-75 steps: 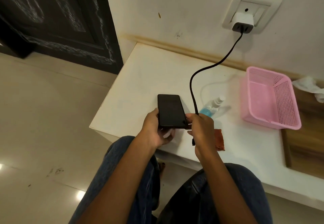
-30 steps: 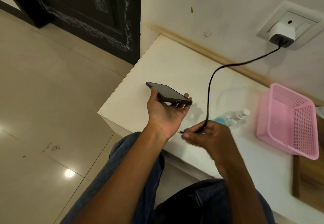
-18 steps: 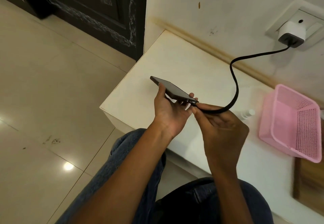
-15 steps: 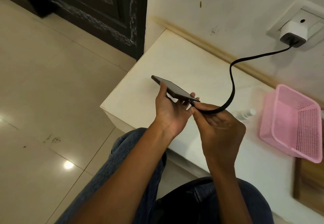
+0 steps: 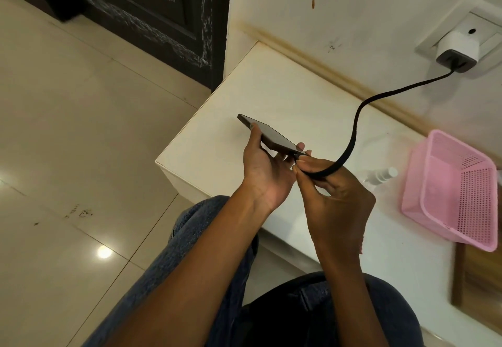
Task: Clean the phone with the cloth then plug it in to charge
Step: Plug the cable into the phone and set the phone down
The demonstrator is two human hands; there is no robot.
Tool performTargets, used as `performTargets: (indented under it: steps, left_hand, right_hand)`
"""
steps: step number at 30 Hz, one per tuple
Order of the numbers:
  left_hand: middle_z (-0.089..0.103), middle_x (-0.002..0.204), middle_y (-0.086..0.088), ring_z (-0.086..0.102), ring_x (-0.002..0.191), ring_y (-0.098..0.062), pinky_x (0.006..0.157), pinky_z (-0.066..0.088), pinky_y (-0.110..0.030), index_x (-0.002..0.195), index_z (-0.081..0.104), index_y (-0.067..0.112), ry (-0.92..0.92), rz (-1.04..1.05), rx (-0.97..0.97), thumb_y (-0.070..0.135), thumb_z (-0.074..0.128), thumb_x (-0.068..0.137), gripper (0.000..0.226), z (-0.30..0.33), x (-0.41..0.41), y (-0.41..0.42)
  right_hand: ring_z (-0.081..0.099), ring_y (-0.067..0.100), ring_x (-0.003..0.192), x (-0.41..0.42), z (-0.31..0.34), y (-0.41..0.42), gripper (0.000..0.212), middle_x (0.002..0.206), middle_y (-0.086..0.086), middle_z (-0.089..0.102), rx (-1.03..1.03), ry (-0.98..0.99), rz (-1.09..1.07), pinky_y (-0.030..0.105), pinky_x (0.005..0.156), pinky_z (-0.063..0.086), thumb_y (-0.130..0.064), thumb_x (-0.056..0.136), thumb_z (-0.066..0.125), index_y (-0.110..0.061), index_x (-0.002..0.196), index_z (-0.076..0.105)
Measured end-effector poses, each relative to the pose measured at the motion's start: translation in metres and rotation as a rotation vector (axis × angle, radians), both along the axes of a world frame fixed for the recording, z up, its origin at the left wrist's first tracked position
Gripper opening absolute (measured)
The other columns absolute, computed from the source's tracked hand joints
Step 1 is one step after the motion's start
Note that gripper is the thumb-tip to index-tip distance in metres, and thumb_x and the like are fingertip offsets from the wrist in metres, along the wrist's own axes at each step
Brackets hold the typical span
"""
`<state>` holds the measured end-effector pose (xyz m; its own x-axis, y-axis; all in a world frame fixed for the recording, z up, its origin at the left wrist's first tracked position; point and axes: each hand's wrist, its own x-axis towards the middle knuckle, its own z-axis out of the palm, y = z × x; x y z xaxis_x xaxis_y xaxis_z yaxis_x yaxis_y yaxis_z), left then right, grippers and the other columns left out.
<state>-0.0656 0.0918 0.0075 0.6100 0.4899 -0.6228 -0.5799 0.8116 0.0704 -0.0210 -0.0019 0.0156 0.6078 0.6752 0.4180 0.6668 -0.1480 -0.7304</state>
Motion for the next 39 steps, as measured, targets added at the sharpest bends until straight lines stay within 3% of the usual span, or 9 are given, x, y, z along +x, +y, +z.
performTargets:
  steps: [5, 10, 14, 18, 25, 28, 32, 36, 39]
  left_hand:
    - [0.048, 0.111, -0.017, 0.052, 0.104, -0.035, 0.094, 0.044, -0.046, 0.141, 0.038, 0.014, -0.003, 0.003, -0.034, 0.053, 0.042, 0.094, 0.061, 0.0018, -0.0002, 0.0000]
    - [0.045, 0.134, -0.019, 0.054, 0.105, -0.036, 0.095, 0.044, -0.046, 0.142, 0.038, 0.013, -0.002, -0.009, -0.061, 0.054, 0.040, 0.095, 0.062, 0.0025, -0.0016, -0.0006]
    - [0.046, 0.137, -0.019, 0.053, 0.106, -0.035, 0.091, 0.045, -0.044, 0.141, 0.040, 0.011, -0.026, -0.014, -0.091, 0.055, 0.038, 0.095, 0.064, 0.0045, -0.0030, -0.0010]
    - [0.042, 0.142, -0.020, 0.053, 0.104, -0.035, 0.082, 0.048, -0.045, 0.142, 0.038, 0.012, -0.015, -0.022, -0.073, 0.054, 0.038, 0.095, 0.063, 0.0061, -0.0028, -0.0010]
    - [0.047, 0.138, -0.017, 0.055, 0.107, -0.035, 0.089, 0.047, -0.046, 0.141, 0.040, 0.015, 0.055, -0.011, -0.006, 0.052, 0.038, 0.096, 0.058, 0.0023, -0.0011, -0.0018]
    - [0.052, 0.128, -0.016, 0.058, 0.095, -0.031, 0.085, 0.049, -0.042, 0.139, 0.043, 0.014, 0.069, -0.014, 0.007, 0.050, 0.040, 0.096, 0.056, 0.0020, -0.0008, -0.0025]
    - [0.055, 0.111, -0.016, 0.060, 0.084, -0.028, 0.094, 0.048, -0.041, 0.135, 0.047, 0.010, 0.091, -0.029, -0.002, 0.050, 0.040, 0.096, 0.056, 0.0005, -0.0001, -0.0035]
    - [0.058, 0.108, -0.018, 0.058, 0.098, -0.032, 0.071, 0.053, -0.040, 0.137, 0.043, 0.010, 0.077, -0.065, -0.012, 0.053, 0.033, 0.097, 0.060, 0.0049, -0.0020, -0.0032]
    - [0.051, 0.132, -0.018, 0.057, 0.099, -0.030, 0.073, 0.052, -0.039, 0.142, 0.038, 0.011, 0.074, -0.098, -0.002, 0.054, 0.030, 0.098, 0.062, 0.0066, -0.0023, -0.0035]
  right_hand:
    - [0.062, 0.006, 0.088, -0.0022, 0.0007, 0.0010, 0.014, 0.089, 0.004, 0.073, -0.028, -0.085, 0.011, 0.004, 0.079, 0.047, 0.003, 0.074, 0.076, -0.004, 0.086, 0.074]
    - [0.068, 0.013, 0.083, -0.0038, 0.0041, 0.0008, 0.013, 0.088, 0.007, 0.074, -0.060, -0.142, 0.022, 0.014, 0.079, 0.050, 0.003, 0.072, 0.076, -0.004, 0.084, 0.074]
    - [0.068, 0.012, 0.082, -0.0049, 0.0069, -0.0003, 0.013, 0.086, 0.008, 0.074, -0.098, -0.149, 0.036, 0.008, 0.079, 0.047, 0.004, 0.072, 0.077, -0.002, 0.083, 0.074]
    - [0.070, 0.022, 0.081, -0.0067, 0.0083, 0.0006, 0.013, 0.088, 0.012, 0.074, -0.122, -0.211, 0.027, 0.017, 0.080, 0.046, 0.005, 0.071, 0.077, 0.000, 0.083, 0.074]
    - [0.069, 0.022, 0.073, -0.0069, 0.0085, 0.0000, 0.010, 0.083, 0.008, 0.074, -0.166, -0.294, -0.025, 0.019, 0.068, 0.048, -0.002, 0.074, 0.076, -0.004, 0.084, 0.075]
    - [0.066, 0.023, 0.075, -0.0028, 0.0087, -0.0009, 0.008, 0.079, 0.005, 0.073, -0.166, -0.331, -0.062, 0.022, 0.064, 0.046, -0.007, 0.075, 0.077, -0.007, 0.083, 0.075]
    - [0.063, 0.026, 0.076, -0.0009, 0.0068, 0.0002, 0.004, 0.074, 0.004, 0.071, -0.156, -0.407, -0.060, 0.031, 0.063, 0.046, -0.008, 0.075, 0.074, -0.008, 0.079, 0.075]
    - [0.056, 0.021, 0.082, -0.0006, 0.0033, -0.0001, 0.007, 0.075, 0.002, 0.071, -0.159, -0.437, -0.052, 0.032, 0.066, 0.038, -0.009, 0.074, 0.072, -0.012, 0.080, 0.075]
    - [0.049, 0.016, 0.084, 0.0024, 0.0015, -0.0008, 0.013, 0.077, 0.000, 0.071, -0.160, -0.437, -0.063, 0.029, 0.068, 0.032, -0.008, 0.074, 0.075, -0.015, 0.086, 0.075]
